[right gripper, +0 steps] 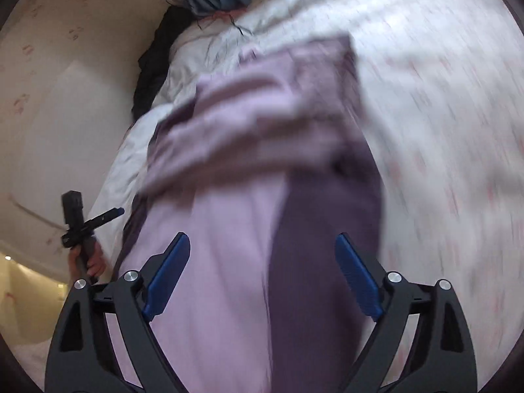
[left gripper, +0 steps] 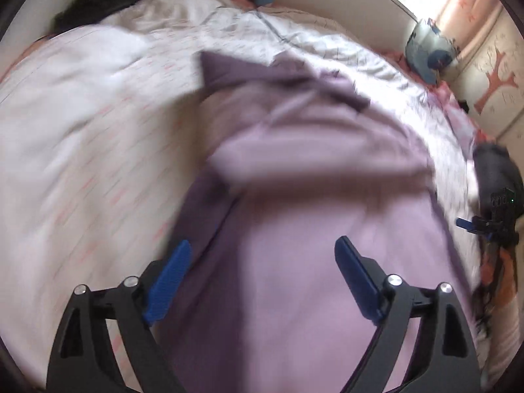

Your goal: Fold large clothes

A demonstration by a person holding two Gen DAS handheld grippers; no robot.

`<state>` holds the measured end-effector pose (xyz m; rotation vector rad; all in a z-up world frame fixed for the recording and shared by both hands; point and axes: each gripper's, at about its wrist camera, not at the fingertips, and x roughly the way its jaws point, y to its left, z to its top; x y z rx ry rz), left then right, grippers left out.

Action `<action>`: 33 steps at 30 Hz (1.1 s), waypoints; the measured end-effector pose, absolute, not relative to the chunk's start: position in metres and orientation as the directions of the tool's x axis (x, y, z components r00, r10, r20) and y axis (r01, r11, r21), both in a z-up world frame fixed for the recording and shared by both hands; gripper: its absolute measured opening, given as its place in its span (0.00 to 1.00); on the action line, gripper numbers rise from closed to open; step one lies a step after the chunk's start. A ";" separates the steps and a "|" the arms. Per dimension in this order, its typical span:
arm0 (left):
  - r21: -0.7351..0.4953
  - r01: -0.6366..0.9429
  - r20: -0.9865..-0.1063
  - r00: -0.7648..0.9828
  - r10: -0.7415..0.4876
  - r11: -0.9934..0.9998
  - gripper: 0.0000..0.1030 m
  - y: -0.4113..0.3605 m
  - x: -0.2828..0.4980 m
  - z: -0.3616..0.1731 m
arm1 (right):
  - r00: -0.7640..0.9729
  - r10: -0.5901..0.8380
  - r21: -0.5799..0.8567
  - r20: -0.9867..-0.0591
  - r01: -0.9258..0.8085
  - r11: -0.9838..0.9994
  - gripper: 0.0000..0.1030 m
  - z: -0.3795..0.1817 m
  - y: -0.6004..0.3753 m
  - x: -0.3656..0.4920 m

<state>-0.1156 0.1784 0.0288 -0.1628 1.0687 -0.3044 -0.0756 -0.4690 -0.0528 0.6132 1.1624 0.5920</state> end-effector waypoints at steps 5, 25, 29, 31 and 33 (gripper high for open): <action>-0.501 0.013 -0.816 0.326 -0.477 0.865 0.93 0.274 -0.211 -0.017 | 0.172 0.843 0.855 -0.510 -0.004 0.518 0.84 -0.100 -0.499 -0.168; -0.796 0.003 -0.587 0.242 -0.773 0.606 0.30 0.243 -0.293 -0.051 | 0.134 0.953 0.951 -0.273 -0.112 0.288 0.27 -0.113 -0.420 -0.204; -0.804 0.104 -0.519 0.358 -0.776 0.586 0.18 0.244 -0.304 0.008 | 0.214 0.959 0.942 -0.185 -0.238 0.235 0.21 -0.058 -0.426 -0.212; -0.796 0.163 -0.497 0.374 -0.783 0.583 0.18 0.236 -0.309 0.033 | 0.201 0.967 0.931 -0.158 -0.295 0.213 0.21 -0.033 -0.422 -0.215; -0.787 0.208 -0.491 0.361 -0.793 0.581 0.18 0.227 -0.312 0.043 | 0.173 0.974 0.932 -0.149 -0.304 0.197 0.22 -0.027 -0.422 -0.215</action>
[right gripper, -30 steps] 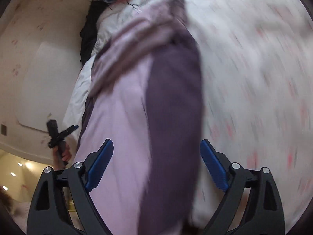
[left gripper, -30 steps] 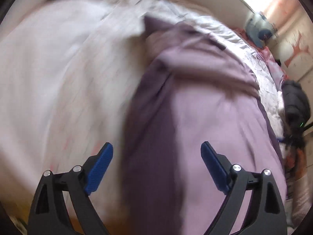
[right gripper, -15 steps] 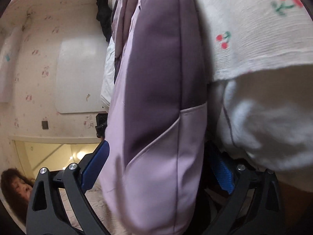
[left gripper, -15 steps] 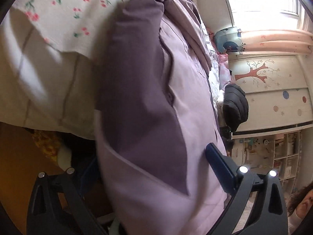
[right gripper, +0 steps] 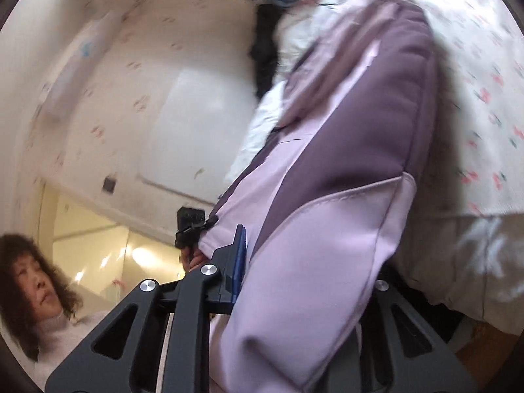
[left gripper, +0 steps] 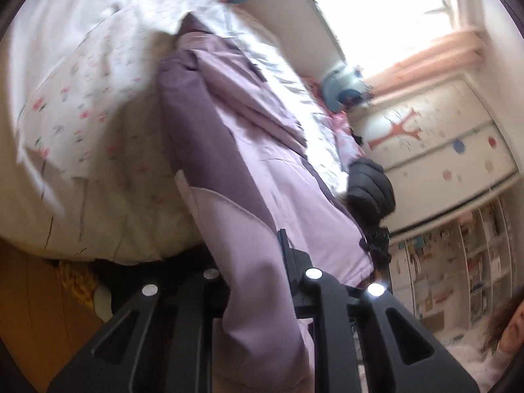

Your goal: Fold large clothes

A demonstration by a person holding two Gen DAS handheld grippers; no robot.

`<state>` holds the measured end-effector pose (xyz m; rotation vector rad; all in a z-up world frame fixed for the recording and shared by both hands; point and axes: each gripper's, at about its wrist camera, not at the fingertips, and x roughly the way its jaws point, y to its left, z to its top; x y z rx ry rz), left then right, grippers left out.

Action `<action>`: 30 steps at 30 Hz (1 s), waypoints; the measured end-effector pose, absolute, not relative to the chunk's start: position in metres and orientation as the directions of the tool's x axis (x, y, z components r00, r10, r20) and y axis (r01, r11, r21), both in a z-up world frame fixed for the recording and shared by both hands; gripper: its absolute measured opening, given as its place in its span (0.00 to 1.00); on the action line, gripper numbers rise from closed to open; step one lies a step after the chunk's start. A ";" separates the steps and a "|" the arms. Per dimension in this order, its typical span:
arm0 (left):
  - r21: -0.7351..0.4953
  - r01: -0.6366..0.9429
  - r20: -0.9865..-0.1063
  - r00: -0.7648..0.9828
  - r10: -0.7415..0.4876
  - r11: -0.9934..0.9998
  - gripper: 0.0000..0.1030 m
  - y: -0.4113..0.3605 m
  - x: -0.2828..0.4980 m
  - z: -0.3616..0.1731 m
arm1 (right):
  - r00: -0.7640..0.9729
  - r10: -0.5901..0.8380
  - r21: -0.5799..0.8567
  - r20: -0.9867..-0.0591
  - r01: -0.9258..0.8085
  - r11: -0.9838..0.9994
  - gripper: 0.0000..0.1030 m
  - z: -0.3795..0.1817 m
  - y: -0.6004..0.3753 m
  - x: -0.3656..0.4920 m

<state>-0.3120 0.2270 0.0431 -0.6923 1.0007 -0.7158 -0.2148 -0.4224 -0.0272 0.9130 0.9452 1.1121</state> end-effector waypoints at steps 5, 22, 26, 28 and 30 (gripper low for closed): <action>-0.789 0.124 -0.576 0.193 -0.794 0.602 0.56 0.233 -0.307 -0.019 | 0.090 0.967 0.959 -0.239 -0.133 0.249 0.52 -0.096 -0.434 -0.215; -0.729 0.137 -0.572 0.417 -0.706 0.671 0.15 0.230 -0.328 0.012 | 0.246 0.956 0.934 -0.159 -0.276 0.227 0.24 -0.054 -0.440 -0.241; -0.689 0.274 -0.538 0.426 -0.727 0.670 0.15 0.218 -0.343 0.051 | 0.181 0.975 0.918 -0.128 -0.349 0.185 0.25 -0.030 -0.438 -0.257; -0.623 0.315 -0.608 0.379 -0.697 0.716 0.18 0.209 -0.348 0.047 | 0.146 0.971 0.922 -0.190 -0.315 0.227 0.33 -0.042 -0.441 -0.258; -0.582 0.280 -0.699 0.307 -0.646 0.763 0.31 0.210 -0.344 0.024 | 0.109 0.962 0.937 -0.252 -0.220 0.270 0.51 -0.074 -0.446 -0.258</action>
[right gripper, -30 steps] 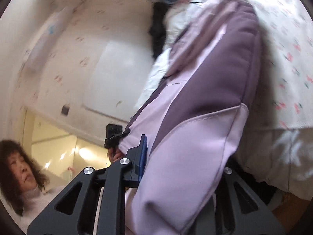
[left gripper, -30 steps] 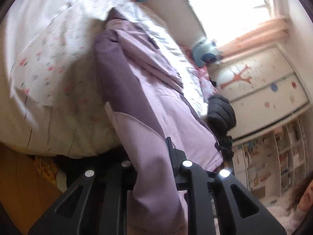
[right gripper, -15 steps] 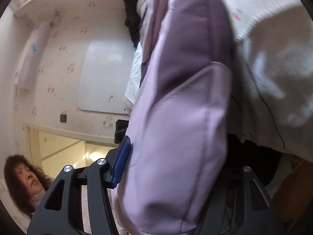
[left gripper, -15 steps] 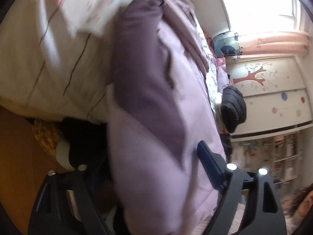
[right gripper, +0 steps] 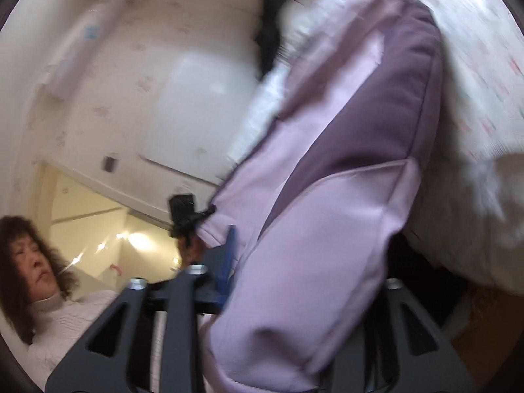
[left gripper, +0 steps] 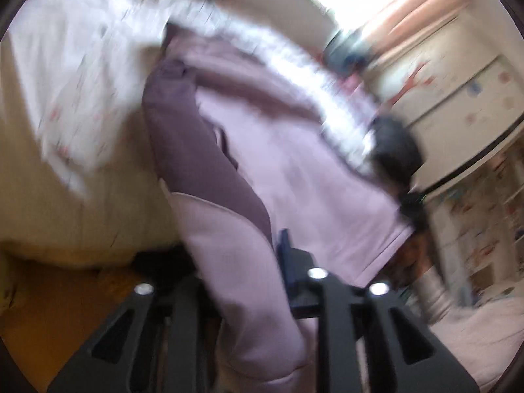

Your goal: Fold large clothes

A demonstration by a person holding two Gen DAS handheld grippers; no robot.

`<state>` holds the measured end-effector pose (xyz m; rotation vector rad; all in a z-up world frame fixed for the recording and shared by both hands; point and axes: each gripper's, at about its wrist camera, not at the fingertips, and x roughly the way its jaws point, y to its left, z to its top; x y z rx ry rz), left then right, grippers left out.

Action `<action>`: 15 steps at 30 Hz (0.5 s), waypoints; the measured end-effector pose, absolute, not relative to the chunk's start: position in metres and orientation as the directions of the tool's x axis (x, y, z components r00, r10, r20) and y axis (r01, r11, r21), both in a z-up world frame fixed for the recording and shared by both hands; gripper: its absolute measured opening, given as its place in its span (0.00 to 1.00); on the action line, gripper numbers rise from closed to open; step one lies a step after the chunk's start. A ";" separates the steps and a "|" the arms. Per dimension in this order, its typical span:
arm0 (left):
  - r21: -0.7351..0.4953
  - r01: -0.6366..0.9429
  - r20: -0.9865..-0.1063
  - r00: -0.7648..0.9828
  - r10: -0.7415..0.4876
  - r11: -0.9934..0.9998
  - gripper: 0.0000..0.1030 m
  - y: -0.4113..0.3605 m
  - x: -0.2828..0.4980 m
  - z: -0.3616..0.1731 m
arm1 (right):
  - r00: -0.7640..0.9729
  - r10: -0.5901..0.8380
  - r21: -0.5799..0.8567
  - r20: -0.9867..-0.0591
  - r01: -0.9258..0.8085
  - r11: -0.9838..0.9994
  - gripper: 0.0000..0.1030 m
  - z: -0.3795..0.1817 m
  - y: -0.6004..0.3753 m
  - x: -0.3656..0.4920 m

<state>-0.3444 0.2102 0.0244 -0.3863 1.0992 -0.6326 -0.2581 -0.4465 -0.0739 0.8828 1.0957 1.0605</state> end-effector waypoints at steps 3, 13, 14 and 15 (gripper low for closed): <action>-0.591 0.157 -0.768 0.192 -0.611 0.791 0.73 0.222 -0.340 -0.029 | 0.100 0.962 0.960 -0.255 -0.093 0.264 0.54 -0.115 -0.457 -0.262; -0.794 -0.072 -0.597 0.281 -0.751 0.604 0.82 0.240 -0.327 -0.075 | 0.205 0.964 0.976 -0.168 -0.106 0.192 0.61 -0.118 -0.450 -0.256; -0.793 -0.056 -0.593 0.296 -0.749 0.606 0.53 0.239 -0.327 -0.067 | 0.222 0.960 0.971 -0.173 -0.127 0.204 0.54 -0.111 -0.444 -0.257; -0.796 -0.032 -0.586 0.295 -0.755 0.605 0.41 0.235 -0.327 -0.058 | 0.234 0.956 0.966 -0.176 -0.146 0.214 0.47 -0.104 -0.440 -0.258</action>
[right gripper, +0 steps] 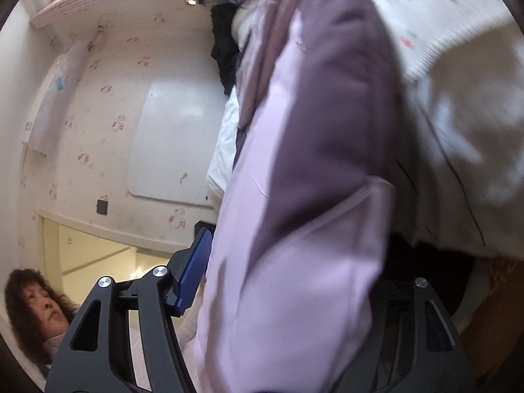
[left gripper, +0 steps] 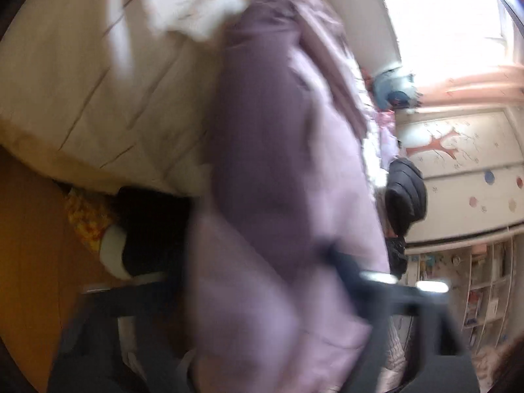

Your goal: Fold large clothes

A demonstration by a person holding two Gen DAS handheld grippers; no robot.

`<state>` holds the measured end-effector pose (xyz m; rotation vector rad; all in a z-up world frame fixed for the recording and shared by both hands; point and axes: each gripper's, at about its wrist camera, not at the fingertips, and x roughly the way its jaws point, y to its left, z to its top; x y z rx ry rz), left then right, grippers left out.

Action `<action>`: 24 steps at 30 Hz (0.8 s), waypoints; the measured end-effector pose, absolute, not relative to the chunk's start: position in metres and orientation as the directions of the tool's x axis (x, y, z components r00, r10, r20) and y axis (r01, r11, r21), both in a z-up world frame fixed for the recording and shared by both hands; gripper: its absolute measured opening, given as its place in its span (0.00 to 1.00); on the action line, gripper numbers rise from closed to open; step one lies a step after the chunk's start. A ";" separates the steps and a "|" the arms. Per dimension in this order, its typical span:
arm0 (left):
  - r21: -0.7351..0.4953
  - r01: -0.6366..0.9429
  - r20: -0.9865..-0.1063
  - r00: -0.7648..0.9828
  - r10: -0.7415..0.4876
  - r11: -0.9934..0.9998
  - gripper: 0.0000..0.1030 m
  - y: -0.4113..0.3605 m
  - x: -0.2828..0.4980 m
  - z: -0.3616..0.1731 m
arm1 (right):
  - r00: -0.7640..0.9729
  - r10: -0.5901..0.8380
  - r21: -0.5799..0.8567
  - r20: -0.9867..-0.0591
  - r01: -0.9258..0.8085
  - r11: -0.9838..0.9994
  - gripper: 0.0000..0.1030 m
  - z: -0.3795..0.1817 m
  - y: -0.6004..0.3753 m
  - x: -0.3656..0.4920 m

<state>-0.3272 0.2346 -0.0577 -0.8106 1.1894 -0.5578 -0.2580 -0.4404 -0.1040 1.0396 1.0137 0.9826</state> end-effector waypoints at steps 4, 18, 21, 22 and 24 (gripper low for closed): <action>-0.750 0.059 -0.587 0.400 -0.704 0.659 0.16 0.235 -0.343 0.004 | 0.286 0.950 0.948 -0.127 -0.246 0.201 0.22 -0.059 -0.435 -0.269; 0.087 0.334 -0.893 0.444 -0.075 0.939 0.34 0.150 -0.391 0.039 | 0.095 0.877 0.864 -0.471 -0.151 0.480 0.55 -0.081 -0.430 -0.323; 0.175 0.349 -0.880 0.475 -0.013 0.921 0.36 0.141 -0.391 0.032 | 0.117 0.858 0.843 -0.500 -0.161 0.514 0.65 -0.074 -0.429 -0.327; 0.196 0.355 -0.875 0.484 0.000 0.914 0.37 0.141 -0.394 0.030 | 0.117 0.849 0.833 -0.515 -0.166 0.528 0.66 -0.074 -0.433 -0.326; 0.221 0.361 -0.870 0.494 0.015 0.906 0.39 0.140 -0.399 0.028 | 0.132 0.812 0.795 -0.569 -0.167 0.584 0.71 -0.069 -0.438 -0.324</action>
